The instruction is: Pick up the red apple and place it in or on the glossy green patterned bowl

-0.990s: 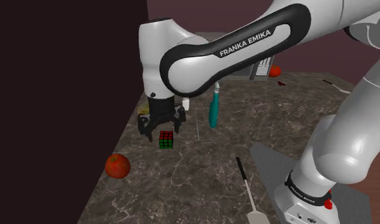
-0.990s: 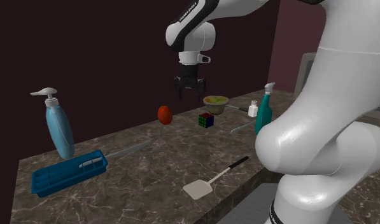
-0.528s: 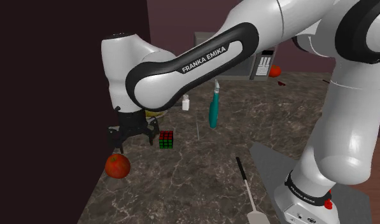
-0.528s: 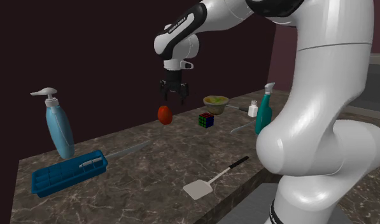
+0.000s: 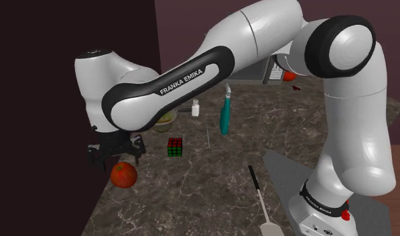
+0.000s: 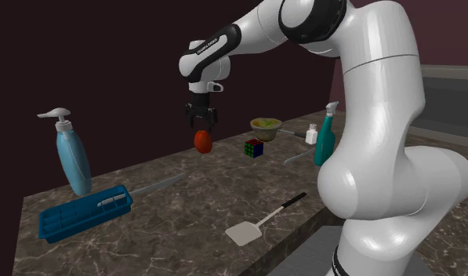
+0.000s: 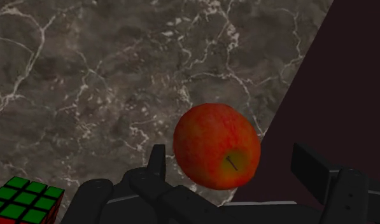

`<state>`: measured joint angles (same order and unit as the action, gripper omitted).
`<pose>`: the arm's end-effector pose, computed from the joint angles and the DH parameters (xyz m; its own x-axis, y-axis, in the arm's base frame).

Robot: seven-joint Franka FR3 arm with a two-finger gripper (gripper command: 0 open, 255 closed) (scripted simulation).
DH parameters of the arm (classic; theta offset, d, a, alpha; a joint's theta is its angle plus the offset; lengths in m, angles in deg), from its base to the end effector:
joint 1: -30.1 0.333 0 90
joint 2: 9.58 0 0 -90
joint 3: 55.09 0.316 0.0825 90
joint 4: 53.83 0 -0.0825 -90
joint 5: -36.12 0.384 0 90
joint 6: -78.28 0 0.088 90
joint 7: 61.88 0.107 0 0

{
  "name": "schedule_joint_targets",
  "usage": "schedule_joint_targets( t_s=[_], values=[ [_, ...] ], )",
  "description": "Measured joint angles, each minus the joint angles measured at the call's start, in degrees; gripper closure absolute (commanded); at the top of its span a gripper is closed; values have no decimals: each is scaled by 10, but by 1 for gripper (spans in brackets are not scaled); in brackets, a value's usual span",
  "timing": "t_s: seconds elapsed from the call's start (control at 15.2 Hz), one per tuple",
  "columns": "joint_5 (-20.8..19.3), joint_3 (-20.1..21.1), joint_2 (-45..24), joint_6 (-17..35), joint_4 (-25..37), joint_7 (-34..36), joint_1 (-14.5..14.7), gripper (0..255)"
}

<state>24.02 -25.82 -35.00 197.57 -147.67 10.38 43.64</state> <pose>0.5268 0.4175 0.3918 0.8944 -0.4472 -0.0016 -0.4463 -0.8925 -0.0656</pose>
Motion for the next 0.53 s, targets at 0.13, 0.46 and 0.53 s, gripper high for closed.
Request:
schedule_joint_targets(
  t_s=[0.13,0.46,0.53],
  values=[
    [-4,-2,-8,10,-2,3,2,0],
    [-14,-8,-25,36,-13,9,7,0],
    [-14,-8,-26,37,-13,10,7,0]
  ],
)
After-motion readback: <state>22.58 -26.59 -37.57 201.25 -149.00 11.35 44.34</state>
